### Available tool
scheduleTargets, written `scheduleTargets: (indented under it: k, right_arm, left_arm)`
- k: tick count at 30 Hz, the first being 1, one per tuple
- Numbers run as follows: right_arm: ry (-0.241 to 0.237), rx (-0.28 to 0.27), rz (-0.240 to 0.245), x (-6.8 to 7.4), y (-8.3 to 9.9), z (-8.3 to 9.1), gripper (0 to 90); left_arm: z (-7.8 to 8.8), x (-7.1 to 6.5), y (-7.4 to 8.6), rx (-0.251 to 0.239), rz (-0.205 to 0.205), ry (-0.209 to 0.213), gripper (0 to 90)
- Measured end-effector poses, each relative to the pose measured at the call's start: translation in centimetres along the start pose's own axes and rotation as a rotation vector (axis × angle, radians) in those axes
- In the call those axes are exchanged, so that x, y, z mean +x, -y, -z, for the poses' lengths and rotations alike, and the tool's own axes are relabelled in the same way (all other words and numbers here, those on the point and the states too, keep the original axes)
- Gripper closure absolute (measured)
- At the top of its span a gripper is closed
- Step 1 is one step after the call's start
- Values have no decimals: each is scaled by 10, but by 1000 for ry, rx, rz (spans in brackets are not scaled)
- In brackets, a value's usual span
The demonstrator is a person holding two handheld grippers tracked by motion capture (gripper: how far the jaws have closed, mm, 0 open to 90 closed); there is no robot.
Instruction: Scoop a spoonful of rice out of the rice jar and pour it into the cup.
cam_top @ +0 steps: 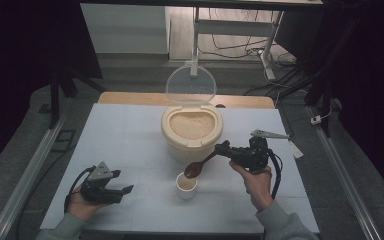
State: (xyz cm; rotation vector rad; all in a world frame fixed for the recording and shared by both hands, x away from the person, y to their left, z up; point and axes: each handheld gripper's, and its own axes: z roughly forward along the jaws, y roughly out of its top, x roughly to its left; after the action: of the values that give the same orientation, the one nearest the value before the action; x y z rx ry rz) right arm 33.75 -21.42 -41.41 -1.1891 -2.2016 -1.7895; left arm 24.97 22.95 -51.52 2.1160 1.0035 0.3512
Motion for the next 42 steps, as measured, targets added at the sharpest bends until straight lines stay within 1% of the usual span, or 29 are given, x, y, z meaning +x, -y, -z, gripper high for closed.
scheduleTargets:
  k: [2, 9, 15, 20, 28, 32, 36, 39, 42]
  right_arm:
    - [-14, -7, -7, 0, 0, 1, 836]
    - [-43, -38, -5, -1, -2, 9, 836]
    - [-59, -55, -10, -7, -3, 19, 835]
    - [-53, -60, -8, -12, -3, 26, 836]
    - [-21, -70, 20, -12, -12, 41, 836]
    - [-5, -57, 38, -11, -16, 51, 835]
    - [6, -32, 31, -14, -19, 60, 836]
    - [11, 14, 25, -17, -18, 62, 835]
    - [12, 52, 30, -18, -16, 61, 835]
  left_arm:
    - [0, 0, 0, 0, 0, -1, 255]
    - [0, 0, 0, -3, 4, -3, 255]
    - [-1, 0, 0, 0, 5, -5, 254]
    - [-1, 1, 0, 1, 7, -4, 253]
    - [-1, 1, 1, 1, 10, -1, 253]
    - [-1, 1, 1, -2, 12, 0, 253]
    - [-1, 1, 1, -1, 10, 1, 253]
    - [-1, 1, 1, -1, 8, 0, 253]
    - [-1, 1, 1, 1, 11, -2, 253]
